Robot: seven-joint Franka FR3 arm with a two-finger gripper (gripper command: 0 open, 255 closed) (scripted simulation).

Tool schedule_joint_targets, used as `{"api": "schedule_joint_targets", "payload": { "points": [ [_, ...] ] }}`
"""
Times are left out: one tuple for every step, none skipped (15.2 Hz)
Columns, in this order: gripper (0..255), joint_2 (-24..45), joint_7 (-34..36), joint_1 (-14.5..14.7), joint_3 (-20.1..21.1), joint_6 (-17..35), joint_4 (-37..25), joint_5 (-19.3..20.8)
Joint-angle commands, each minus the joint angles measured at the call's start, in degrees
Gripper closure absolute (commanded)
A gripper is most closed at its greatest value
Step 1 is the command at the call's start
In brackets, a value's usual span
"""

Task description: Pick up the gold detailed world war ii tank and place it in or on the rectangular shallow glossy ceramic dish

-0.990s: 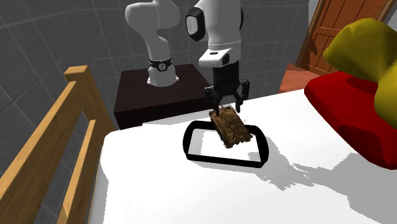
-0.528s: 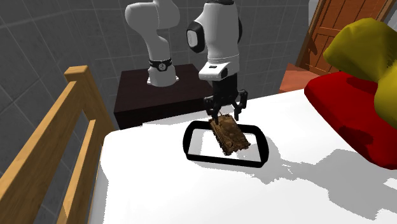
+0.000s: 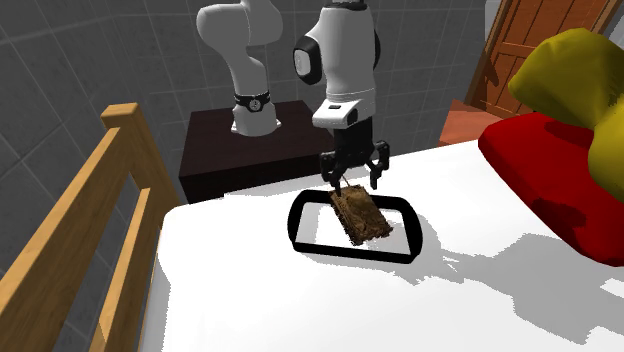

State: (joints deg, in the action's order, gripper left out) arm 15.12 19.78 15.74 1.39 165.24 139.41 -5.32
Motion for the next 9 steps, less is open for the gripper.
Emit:
{"api": "schedule_joint_targets", "payload": {
  "points": [
    [0,-0.01,0.0,0.0,0.0,0.02,0.0,0.0],
    [0,-0.01,0.0,0.0,0.0,0.02,0.0,0.0],
    [0,-0.01,0.0,0.0,0.0,0.02,0.0,0.0],
    [0,-0.02,0.0,0.0,0.0,0.02,0.0,0.0],
    [0,-0.01,-0.01,-0.01,0.0,0.0,-0.02,0.0],
    [0,-2.24,0.14,0.05,-0.14,-1.62,0.59,0.17],
    [0,-4.44,0.29,0.09,-0.28,-3.29,1.13,0.35],
    [0,-6.62,0.45,0.1,-0.39,-5.01,1.58,0.56],
    [0,-8.31,0.58,0.09,-0.46,-6.41,1.88,0.72]
  ]
}}
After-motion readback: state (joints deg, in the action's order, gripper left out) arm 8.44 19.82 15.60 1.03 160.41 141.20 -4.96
